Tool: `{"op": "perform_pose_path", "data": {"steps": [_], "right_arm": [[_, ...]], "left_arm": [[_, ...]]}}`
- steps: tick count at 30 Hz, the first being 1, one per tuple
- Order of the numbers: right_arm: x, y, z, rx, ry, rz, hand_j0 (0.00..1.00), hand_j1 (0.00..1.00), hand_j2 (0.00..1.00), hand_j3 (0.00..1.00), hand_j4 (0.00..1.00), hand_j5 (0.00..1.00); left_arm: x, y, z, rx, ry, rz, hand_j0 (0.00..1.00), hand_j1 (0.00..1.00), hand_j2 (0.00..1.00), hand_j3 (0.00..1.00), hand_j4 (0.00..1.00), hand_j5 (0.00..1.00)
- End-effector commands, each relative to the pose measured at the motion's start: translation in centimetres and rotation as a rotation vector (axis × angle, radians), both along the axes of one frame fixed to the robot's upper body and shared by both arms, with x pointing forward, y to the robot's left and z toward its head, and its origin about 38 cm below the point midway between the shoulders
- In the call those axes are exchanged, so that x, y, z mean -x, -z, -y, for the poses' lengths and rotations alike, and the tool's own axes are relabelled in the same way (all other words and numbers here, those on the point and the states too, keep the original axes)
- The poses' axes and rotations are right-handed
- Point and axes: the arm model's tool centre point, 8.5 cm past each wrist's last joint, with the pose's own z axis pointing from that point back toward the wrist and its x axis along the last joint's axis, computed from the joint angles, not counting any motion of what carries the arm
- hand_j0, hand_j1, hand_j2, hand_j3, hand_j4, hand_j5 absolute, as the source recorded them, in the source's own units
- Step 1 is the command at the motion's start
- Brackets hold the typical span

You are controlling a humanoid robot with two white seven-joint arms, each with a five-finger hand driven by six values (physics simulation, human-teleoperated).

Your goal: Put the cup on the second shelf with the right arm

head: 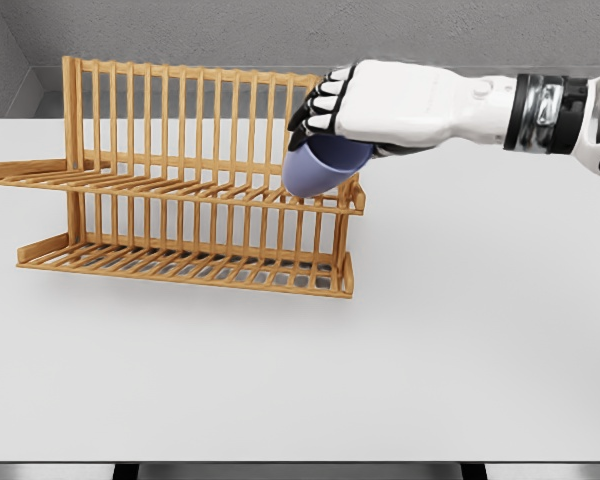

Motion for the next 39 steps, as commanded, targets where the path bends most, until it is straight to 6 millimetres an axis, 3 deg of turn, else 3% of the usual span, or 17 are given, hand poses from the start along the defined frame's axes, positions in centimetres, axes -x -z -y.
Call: {"op": "perform_pose_path", "data": {"steps": [1, 19, 20, 21, 25, 27, 30, 37, 38, 39], "right_arm": [[0.1, 0.3, -0.3, 0.002, -0.011, -0.009, 0.66, 0.66, 0.66, 0.66, 0.66, 0.66], [-0.2, 4.6, -3.0, 0.033, -0.022, -0.118, 0.69, 0.69, 0.69, 0.69, 0.69, 0.69], [-0.3, 4.6, -3.1, 0.031, -0.021, -0.12, 0.77, 0.77, 0.77, 0.77, 0.77, 0.77], [-0.4, 4.7, -3.1, 0.029, -0.006, -0.126, 1.0, 1.0, 1.0, 1.0, 1.0, 1.0], [-0.2, 4.0, -3.1, 0.02, -0.009, -0.112, 1.0, 1.0, 1.0, 1.0, 1.0, 1.0], [0.2, 2.5, -3.1, 0.001, -0.02, -0.07, 1.0, 1.0, 1.0, 1.0, 1.0, 1.0], [-0.3, -0.6, -1.4, -0.066, 0.014, -0.003, 1.0, 1.0, 1.0, 1.0, 1.0, 1.0], [-0.3, -0.8, -1.4, -0.072, 0.013, 0.0, 1.0, 1.0, 1.0, 1.0, 1.0, 1.0], [-0.6, -2.7, 1.1, -0.101, 0.07, 0.047, 1.0, 1.0, 1.0, 1.0, 1.0, 1.0], [-0.5, -3.7, 6.0, -0.214, 0.161, 0.084, 1.0, 1.0, 1.0, 1.0, 1.0, 1.0]], "left_arm": [[0.0, 0.0, 0.0, -0.001, 0.0, 0.0, 1.0, 1.0, 1.0, 1.0, 1.0, 1.0], [0.0, 0.0, 0.0, 0.001, 0.0, -0.001, 1.0, 1.0, 1.0, 1.0, 1.0, 1.0], [0.0, 0.0, 0.0, 0.0, 0.0, 0.001, 1.0, 1.0, 1.0, 1.0, 1.0, 1.0], [0.0, 0.0, 0.0, 0.001, 0.001, -0.001, 1.0, 1.0, 1.0, 1.0, 1.0, 1.0], [0.0, 0.0, 0.0, 0.0, 0.0, 0.001, 1.0, 1.0, 1.0, 1.0, 1.0, 1.0], [0.0, 0.0, 0.0, -0.001, 0.0, 0.0, 1.0, 1.0, 1.0, 1.0, 1.0, 1.0], [0.0, 0.0, 0.0, 0.001, 0.0, -0.001, 1.0, 1.0, 1.0, 1.0, 1.0, 1.0], [0.0, 0.0, 0.0, 0.0, 0.0, 0.001, 1.0, 1.0, 1.0, 1.0, 1.0, 1.0], [0.0, 0.0, 0.0, 0.001, 0.0, 0.001, 1.0, 1.0, 1.0, 1.0, 1.0, 1.0], [0.0, 0.0, 0.0, -0.001, 0.0, 0.0, 1.0, 1.0, 1.0, 1.0, 1.0, 1.0]]}}
